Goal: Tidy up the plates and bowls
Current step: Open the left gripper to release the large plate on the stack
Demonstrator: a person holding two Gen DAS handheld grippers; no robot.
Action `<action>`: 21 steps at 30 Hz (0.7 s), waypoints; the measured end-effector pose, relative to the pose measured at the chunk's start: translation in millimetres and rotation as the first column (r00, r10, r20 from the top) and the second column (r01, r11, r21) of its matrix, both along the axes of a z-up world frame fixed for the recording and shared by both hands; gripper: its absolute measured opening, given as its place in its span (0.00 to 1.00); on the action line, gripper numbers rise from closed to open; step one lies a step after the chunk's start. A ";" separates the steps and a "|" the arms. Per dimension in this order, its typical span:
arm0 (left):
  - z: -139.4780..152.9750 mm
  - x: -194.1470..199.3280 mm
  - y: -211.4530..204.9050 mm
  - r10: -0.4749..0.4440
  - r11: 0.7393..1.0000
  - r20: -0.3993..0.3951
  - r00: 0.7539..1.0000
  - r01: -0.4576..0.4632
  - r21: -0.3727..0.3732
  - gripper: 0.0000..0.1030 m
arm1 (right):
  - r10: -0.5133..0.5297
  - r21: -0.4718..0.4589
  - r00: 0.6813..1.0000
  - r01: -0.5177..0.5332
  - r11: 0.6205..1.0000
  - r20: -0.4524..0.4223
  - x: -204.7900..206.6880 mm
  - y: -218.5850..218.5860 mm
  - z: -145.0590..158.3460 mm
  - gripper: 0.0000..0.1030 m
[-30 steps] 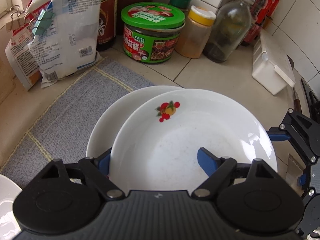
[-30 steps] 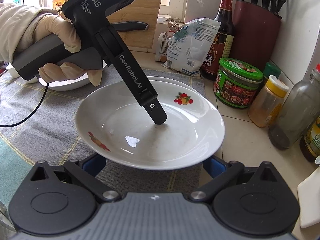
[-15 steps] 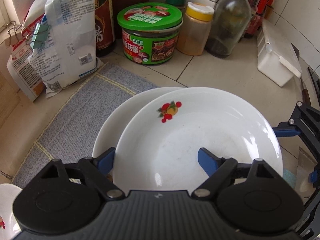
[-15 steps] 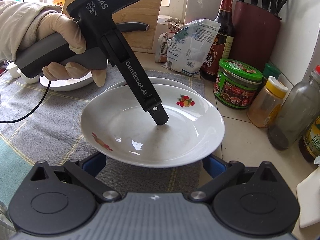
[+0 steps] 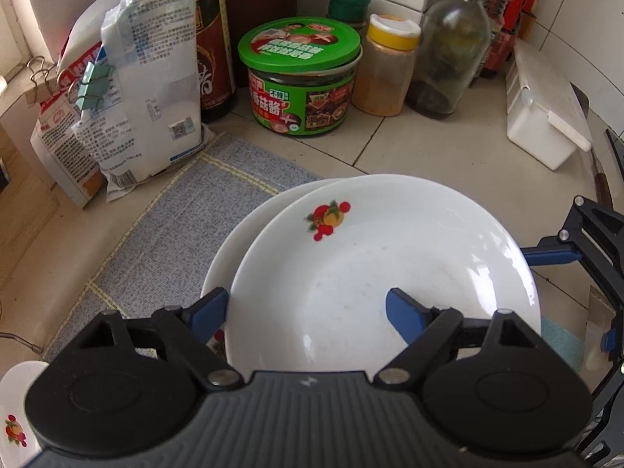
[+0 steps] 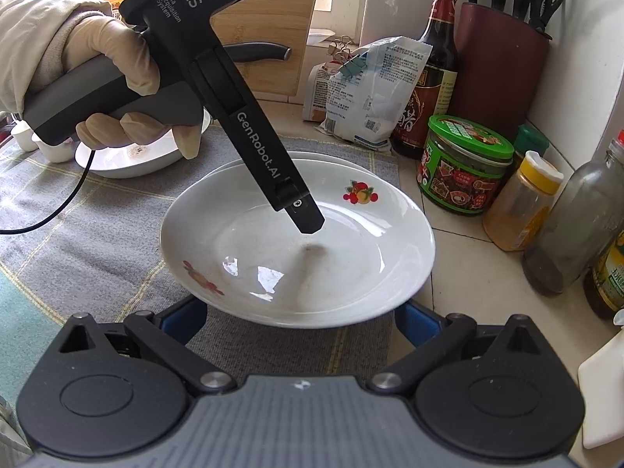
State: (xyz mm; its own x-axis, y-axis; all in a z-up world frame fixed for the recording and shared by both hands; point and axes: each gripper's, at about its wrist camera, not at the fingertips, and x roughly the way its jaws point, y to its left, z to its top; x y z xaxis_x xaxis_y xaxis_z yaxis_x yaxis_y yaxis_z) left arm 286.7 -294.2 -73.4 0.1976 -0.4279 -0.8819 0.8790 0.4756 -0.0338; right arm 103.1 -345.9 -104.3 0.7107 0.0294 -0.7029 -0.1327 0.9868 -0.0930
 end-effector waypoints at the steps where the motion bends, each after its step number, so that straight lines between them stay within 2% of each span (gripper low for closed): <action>1: 0.4 -0.3 0.2 0.000 1.000 0.004 1.000 0.000 0.001 0.84 | 0.001 0.000 1.000 -0.001 1.000 -0.001 0.3 0.0 -0.2 1.00; 21: 3.5 -2.1 5.2 0.007 1.000 0.059 0.998 -0.007 0.008 0.85 | -0.001 0.043 0.999 0.003 0.999 -0.044 10.7 -1.5 -3.3 1.00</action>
State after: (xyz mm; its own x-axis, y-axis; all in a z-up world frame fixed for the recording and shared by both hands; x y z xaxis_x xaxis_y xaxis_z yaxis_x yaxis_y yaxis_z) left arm 284.6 -289.0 -69.9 0.2522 -0.4194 -0.8721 0.8760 0.4819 0.0215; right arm 113.8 -347.3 -107.6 0.6792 0.0585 -0.7316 -0.1337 0.9900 -0.0450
